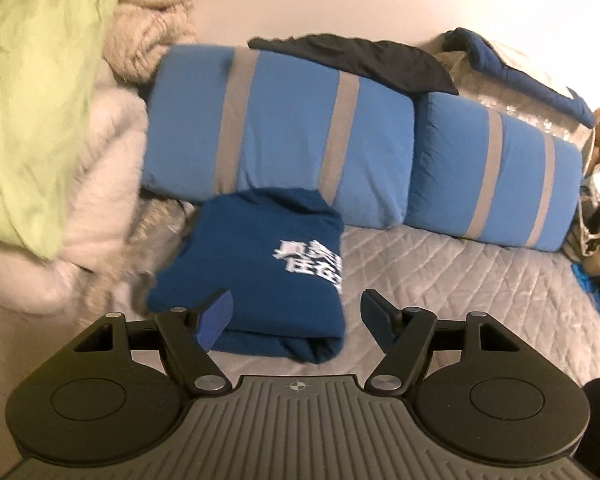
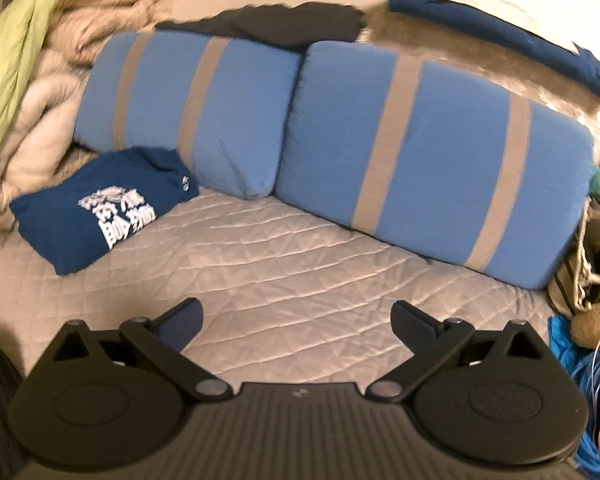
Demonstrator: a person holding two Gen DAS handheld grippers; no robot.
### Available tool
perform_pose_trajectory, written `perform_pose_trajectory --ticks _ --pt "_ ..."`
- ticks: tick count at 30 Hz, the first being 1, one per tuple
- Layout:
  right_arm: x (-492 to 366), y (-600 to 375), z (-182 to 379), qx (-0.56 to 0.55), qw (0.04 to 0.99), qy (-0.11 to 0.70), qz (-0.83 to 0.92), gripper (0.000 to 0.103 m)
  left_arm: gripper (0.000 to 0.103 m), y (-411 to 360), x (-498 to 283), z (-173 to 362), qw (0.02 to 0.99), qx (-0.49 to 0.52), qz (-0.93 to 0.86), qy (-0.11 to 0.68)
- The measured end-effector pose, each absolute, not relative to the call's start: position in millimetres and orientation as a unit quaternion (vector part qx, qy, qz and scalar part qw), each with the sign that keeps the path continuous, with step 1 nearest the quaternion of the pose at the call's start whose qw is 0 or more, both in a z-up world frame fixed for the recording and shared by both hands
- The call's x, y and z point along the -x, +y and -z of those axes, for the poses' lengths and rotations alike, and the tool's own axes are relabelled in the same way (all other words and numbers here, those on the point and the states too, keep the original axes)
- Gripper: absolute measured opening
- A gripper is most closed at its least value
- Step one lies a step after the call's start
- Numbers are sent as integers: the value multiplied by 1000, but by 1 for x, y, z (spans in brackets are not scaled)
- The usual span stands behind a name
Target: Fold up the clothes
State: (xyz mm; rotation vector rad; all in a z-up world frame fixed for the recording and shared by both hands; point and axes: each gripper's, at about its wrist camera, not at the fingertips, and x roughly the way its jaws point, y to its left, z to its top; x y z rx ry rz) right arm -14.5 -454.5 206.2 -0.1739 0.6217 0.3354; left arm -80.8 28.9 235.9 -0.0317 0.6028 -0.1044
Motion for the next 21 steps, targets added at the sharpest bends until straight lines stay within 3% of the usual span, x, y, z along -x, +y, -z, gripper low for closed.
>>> perform_pose_trajectory --ticks 12,21 --pt "31 -623 -269 17 964 263 -33 103 74 79 125 -318 976 17 8 218" --pt "57 -723 -317 -56 973 212 68 103 78 71 147 -323 980 44 39 189"
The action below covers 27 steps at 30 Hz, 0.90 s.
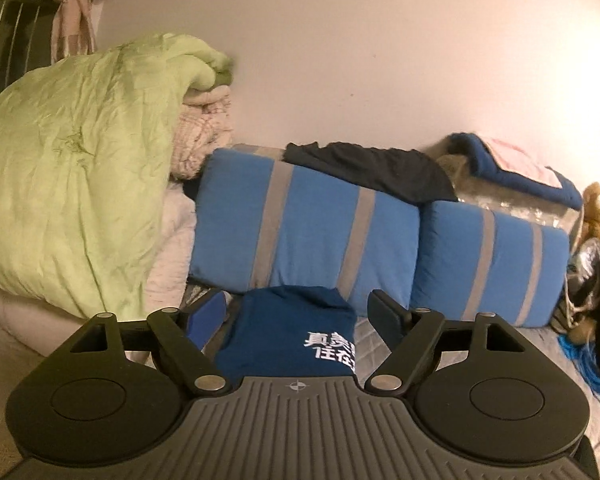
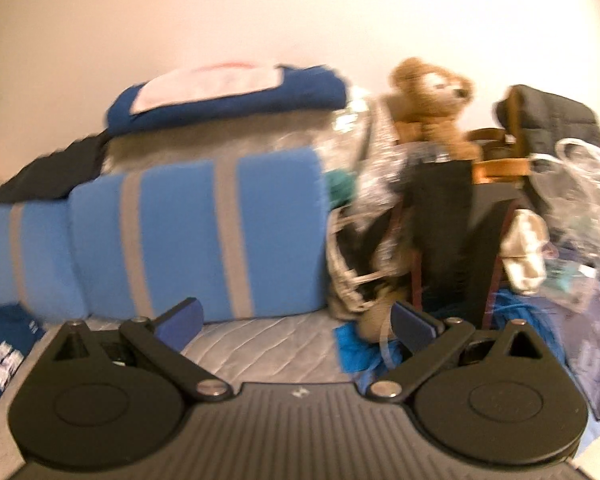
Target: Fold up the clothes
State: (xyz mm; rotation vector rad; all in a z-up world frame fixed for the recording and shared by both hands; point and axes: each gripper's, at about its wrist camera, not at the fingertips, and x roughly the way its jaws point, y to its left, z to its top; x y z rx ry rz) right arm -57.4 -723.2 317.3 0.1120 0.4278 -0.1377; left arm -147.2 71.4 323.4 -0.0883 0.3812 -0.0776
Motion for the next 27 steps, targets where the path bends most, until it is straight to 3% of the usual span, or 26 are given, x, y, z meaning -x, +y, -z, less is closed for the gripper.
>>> perform_pose_trajectory --ticks 15,21,27 --pt "92 -755 -345 -44 976 193 92 103 78 49 156 -334 979 28 87 185" --pt "129 -759 -368 12 978 205 44 103 78 43 186 -340 972 -42 82 216" --pt "158 -766 -367 50 975 216 1 103 80 46 193 -325 959 -47 93 263"
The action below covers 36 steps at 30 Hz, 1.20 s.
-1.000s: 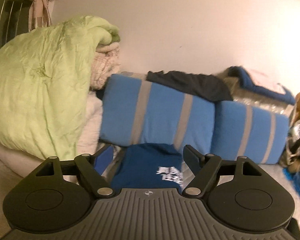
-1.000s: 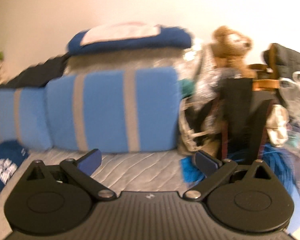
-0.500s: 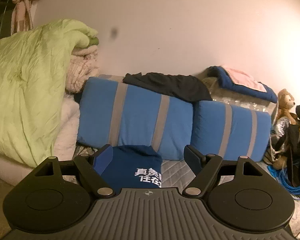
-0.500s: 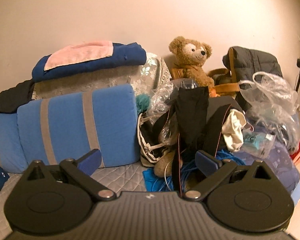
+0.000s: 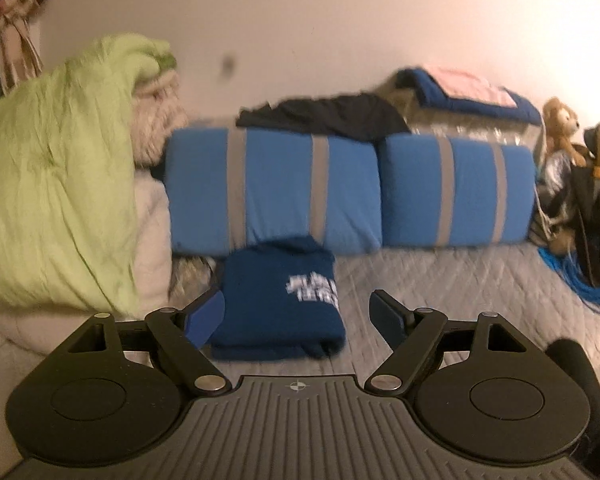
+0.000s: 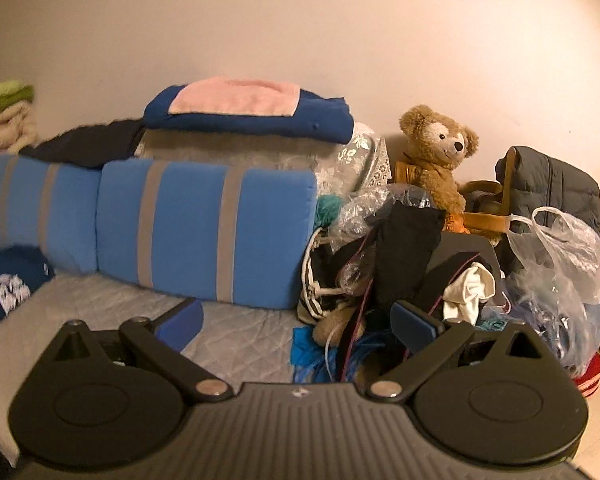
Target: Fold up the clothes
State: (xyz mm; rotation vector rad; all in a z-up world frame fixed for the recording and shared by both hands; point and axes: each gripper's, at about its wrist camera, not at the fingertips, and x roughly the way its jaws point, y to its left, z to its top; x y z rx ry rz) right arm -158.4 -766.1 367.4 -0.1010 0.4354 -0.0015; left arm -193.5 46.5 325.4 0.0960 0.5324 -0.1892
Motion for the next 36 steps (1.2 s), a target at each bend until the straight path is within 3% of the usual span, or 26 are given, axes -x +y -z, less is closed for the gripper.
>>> perform_pose_trajectory --ticks 13,31,36 --pt "123 -734 -232 13 944 327 -35 103 81 40 126 -194 931 13 83 355" --pt "48 -679 -104 -53 905 420 35 103 81 35 55 -88 908 37 16 416" --pt "40 -656 -75 -8 902 429 34 103 81 32 44 -63 901 25 1 433"
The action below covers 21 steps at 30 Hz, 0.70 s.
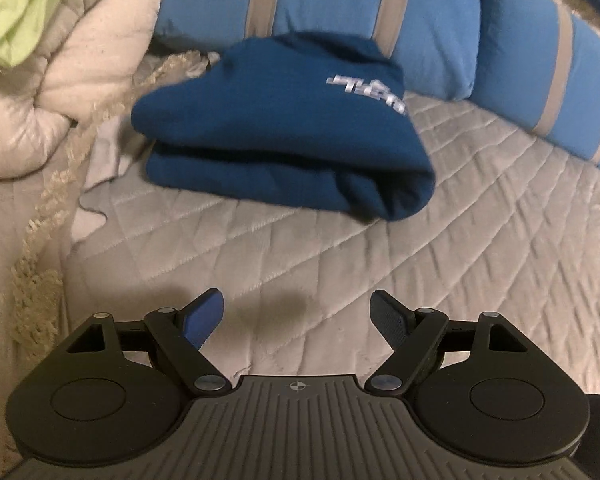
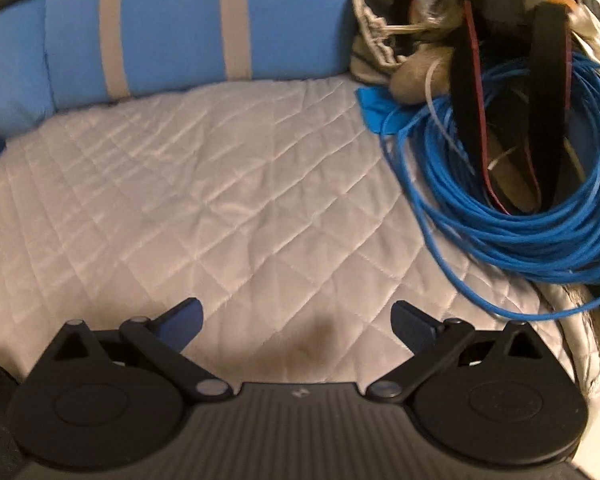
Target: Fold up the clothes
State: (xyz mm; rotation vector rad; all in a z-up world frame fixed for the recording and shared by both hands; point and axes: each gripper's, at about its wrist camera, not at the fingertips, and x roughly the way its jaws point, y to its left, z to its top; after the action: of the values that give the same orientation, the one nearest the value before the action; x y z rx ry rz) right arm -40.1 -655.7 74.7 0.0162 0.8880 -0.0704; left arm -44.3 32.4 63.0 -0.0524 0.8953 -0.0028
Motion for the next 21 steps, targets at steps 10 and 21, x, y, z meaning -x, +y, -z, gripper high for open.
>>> perform_pose_trajectory --ticks 10,21 --pt "30 -632 -33 39 896 440 42 103 103 21 37 -29 901 -2 -13 433" --pt "19 -632 -26 15 911 409 51 103 103 15 13 -24 907 -17 -21 421"
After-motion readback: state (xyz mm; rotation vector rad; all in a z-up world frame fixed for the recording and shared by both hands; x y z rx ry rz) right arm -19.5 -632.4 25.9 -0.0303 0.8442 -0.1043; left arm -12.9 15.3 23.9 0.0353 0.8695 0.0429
